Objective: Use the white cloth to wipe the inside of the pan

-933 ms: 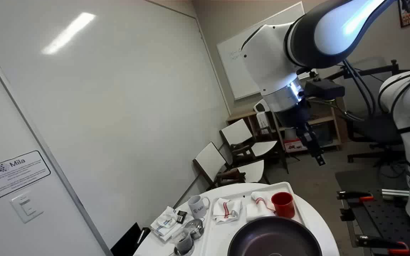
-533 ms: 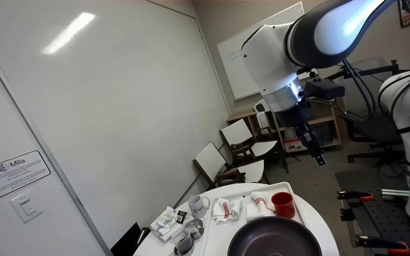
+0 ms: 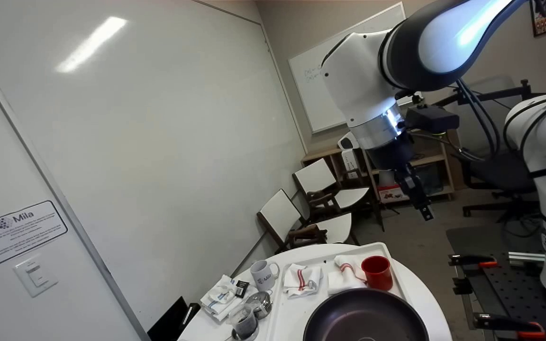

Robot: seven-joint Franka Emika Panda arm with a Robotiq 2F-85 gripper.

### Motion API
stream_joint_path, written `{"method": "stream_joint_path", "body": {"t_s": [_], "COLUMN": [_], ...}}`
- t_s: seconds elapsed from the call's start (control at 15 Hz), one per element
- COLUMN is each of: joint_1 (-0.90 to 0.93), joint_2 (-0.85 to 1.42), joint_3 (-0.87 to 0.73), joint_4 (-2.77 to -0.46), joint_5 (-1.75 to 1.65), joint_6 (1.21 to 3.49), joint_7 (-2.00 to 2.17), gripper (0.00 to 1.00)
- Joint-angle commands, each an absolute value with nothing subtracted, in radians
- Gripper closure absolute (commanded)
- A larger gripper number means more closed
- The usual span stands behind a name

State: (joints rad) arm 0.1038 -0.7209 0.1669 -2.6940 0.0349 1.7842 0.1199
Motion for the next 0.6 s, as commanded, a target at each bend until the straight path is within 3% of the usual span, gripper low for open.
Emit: {"method": "stream_joint_path", "body": {"t_s": [0.0, 0.53], "joint_1": [0.097, 0.006], "joint_2": [-0.677, -0.406], "joint_3": [0.150, 0.012], "joint_4": [-2.666, -2.493], "joint_5": [0.022, 0.044], "joint_6": [1.795, 1.984], "joint_7": [0.114, 0.060], "gripper": [0.00, 0.00]}}
